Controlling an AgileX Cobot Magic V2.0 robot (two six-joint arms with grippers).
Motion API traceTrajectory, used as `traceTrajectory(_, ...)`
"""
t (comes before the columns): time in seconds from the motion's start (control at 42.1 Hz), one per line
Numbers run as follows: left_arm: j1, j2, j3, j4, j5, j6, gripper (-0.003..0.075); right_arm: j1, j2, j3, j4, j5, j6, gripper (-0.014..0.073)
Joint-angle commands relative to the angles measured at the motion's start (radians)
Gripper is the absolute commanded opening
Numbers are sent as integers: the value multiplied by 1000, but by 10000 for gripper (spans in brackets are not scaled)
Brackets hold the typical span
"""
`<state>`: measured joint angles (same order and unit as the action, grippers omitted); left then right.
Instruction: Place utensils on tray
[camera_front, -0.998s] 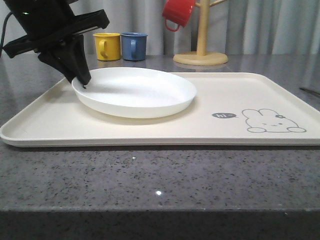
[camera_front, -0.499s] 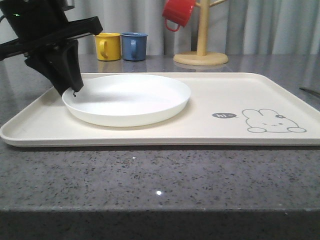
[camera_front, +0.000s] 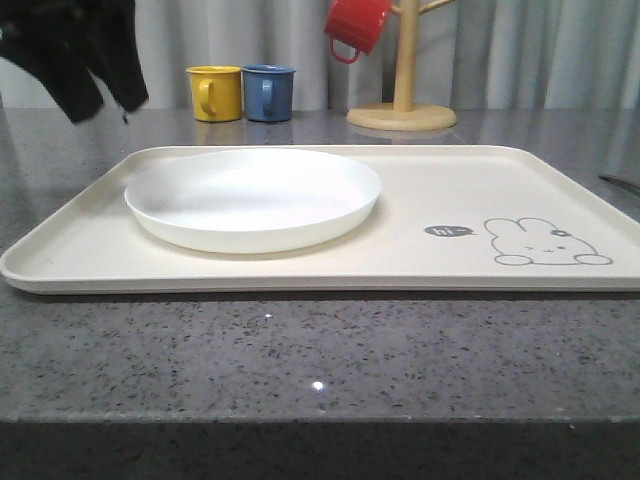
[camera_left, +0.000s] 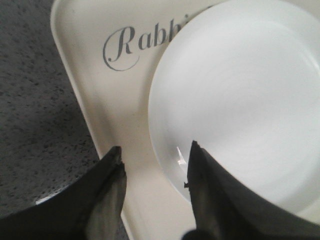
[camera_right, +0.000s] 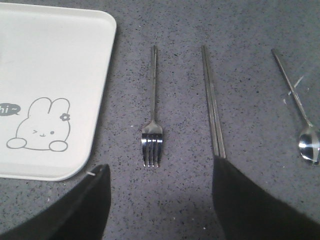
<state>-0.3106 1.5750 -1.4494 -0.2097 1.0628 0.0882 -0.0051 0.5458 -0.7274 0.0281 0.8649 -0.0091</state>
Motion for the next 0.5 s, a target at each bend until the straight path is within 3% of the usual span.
traceTrajectory(0.0,-8,-160,-9,-8,-18,45,295,-5,11,-30,-9,-58,-6,472)
traceTrajectory(0.475,-8,-668,404,-10,-175,68,295,-5,11,-30,-9,-58,-6,472)
